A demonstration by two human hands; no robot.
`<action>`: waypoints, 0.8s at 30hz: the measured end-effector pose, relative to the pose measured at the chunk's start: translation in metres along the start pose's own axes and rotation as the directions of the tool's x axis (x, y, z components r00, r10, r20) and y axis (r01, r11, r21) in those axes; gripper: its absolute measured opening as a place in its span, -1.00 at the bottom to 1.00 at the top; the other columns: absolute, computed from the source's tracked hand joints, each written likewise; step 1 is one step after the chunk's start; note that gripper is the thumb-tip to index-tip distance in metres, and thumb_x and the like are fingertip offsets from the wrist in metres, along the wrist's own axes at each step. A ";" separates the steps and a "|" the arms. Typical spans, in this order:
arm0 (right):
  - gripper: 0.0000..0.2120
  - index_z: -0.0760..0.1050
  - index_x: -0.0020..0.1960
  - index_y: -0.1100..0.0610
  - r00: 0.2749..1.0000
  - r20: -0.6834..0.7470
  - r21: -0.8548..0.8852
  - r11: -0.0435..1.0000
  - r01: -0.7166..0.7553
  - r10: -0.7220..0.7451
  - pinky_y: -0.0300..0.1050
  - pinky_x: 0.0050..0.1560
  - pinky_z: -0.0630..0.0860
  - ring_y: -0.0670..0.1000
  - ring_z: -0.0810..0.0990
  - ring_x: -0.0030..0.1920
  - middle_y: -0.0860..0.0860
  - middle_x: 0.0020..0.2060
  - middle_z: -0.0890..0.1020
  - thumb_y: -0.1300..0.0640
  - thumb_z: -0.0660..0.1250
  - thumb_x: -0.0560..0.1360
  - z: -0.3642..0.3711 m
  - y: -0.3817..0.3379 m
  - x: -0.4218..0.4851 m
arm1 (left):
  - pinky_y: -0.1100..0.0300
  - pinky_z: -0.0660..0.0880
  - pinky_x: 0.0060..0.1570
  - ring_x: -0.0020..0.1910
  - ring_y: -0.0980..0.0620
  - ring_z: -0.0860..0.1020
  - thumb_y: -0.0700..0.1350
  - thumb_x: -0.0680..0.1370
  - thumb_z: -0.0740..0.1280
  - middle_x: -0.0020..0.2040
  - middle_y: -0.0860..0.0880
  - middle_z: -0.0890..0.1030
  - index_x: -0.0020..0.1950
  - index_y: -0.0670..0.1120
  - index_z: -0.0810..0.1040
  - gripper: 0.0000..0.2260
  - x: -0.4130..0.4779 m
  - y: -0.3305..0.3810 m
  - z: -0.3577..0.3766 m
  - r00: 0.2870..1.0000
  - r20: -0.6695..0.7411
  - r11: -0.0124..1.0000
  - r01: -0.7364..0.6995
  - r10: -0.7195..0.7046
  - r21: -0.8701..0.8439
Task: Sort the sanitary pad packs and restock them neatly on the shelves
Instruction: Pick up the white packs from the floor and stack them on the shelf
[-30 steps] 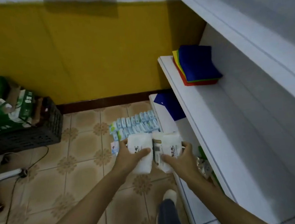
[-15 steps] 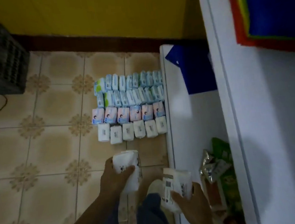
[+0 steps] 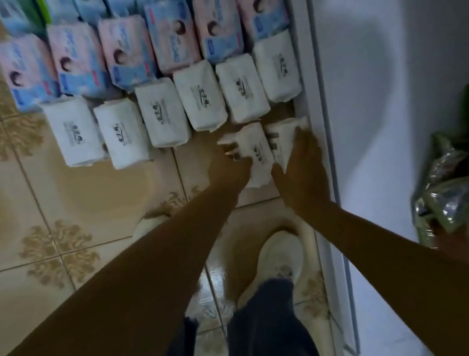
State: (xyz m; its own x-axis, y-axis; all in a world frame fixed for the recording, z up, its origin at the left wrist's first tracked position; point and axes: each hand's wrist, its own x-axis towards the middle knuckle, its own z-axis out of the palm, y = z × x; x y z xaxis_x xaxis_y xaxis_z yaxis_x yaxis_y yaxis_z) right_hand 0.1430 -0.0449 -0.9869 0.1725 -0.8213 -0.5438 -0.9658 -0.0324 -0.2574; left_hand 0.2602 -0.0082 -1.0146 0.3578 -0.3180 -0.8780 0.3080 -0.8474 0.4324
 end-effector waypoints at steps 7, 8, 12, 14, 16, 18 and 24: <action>-0.76 0.43 0.13 0.17 0.865 0.101 0.453 0.751 -0.480 0.492 -0.18 -0.29 0.48 0.03 0.55 -0.11 0.08 -0.01 0.56 0.12 0.33 0.51 0.021 0.021 -0.008 | -0.04 0.57 0.08 0.10 -0.05 0.56 -0.05 0.42 0.51 0.13 -0.04 0.56 0.27 -0.11 0.43 -0.51 0.019 -0.004 0.011 0.998 0.011 0.998 0.055 -0.055 -0.013; -0.85 0.45 0.04 0.16 0.779 0.267 0.526 0.591 -0.611 0.568 -0.18 -0.34 0.44 0.00 0.52 -0.21 0.07 -0.10 0.56 0.13 0.32 0.51 0.025 0.023 -0.007 | -0.09 0.55 0.13 0.13 -0.08 0.54 -0.16 0.44 0.48 0.16 -0.07 0.55 0.27 -0.11 0.42 -0.55 0.021 -0.004 0.010 0.997 0.024 0.997 0.067 -0.067 -0.026; -0.96 0.47 -0.05 0.10 0.809 0.392 0.603 0.542 -0.586 0.439 -0.22 -0.42 0.35 -0.07 0.44 -0.32 -0.04 -0.27 0.49 0.21 0.28 0.52 0.018 0.019 0.008 | 0.06 0.53 0.04 0.16 -0.07 0.51 -0.40 0.52 0.26 0.07 -0.03 0.55 0.26 -0.11 0.44 -0.65 0.018 0.003 0.003 0.988 0.153 0.972 0.065 -0.030 -0.227; -0.92 0.47 -0.06 0.12 0.832 0.396 0.570 0.606 -0.555 0.389 -0.25 -0.46 0.37 -0.05 0.45 -0.30 0.01 -0.21 0.54 0.23 0.21 0.57 0.004 0.014 0.010 | 0.10 0.47 0.12 0.23 -0.04 0.46 -0.39 0.54 0.24 0.16 -0.01 0.54 0.28 -0.12 0.43 -0.65 0.005 0.004 -0.012 0.984 0.172 0.982 0.074 -0.043 -0.174; -0.84 0.48 0.11 0.22 0.840 0.396 0.477 0.698 -0.533 0.371 -0.21 -0.37 0.43 0.05 0.51 -0.20 0.16 0.00 0.60 0.21 0.21 0.58 -0.013 0.011 -0.001 | 0.03 0.36 0.30 0.38 -0.08 0.38 -0.33 0.55 0.29 0.42 -0.10 0.40 0.46 -0.15 0.29 -0.51 -0.013 0.004 -0.033 0.985 0.173 0.999 0.017 -0.022 0.030; -0.69 0.41 0.29 0.21 0.879 0.362 0.356 0.825 -0.439 0.311 -0.16 -0.19 0.52 0.10 0.57 -0.04 0.15 0.16 0.57 0.16 0.24 0.57 -0.033 0.003 -0.023 | 0.03 0.28 0.37 0.43 -0.11 0.32 -0.23 0.57 0.31 0.50 -0.12 0.29 0.53 -0.15 0.18 -0.44 -0.045 0.004 -0.056 0.967 0.221 0.907 -0.201 0.124 0.369; -0.24 0.19 0.51 0.17 0.924 0.067 -0.254 0.889 0.381 -0.377 0.22 0.44 0.21 0.21 0.26 0.47 0.19 0.48 0.28 -0.20 0.31 0.47 -0.142 -0.054 -0.113 | -0.12 -0.03 0.49 0.56 -0.09 0.01 0.00 0.45 0.42 0.57 -0.12 0.05 0.57 -0.15 0.04 -0.18 -0.166 0.053 -0.121 0.577 0.431 0.042 -0.630 0.694 0.775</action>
State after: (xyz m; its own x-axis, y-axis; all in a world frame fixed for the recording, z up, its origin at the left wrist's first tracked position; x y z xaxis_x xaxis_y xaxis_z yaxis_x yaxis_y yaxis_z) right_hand 0.1482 -0.0312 -0.7979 0.5363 -0.7086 -0.4585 -0.8420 -0.4866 -0.2329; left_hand 0.3234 0.0511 -0.8214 0.0404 -0.9547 -0.2947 -0.8960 -0.1651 0.4122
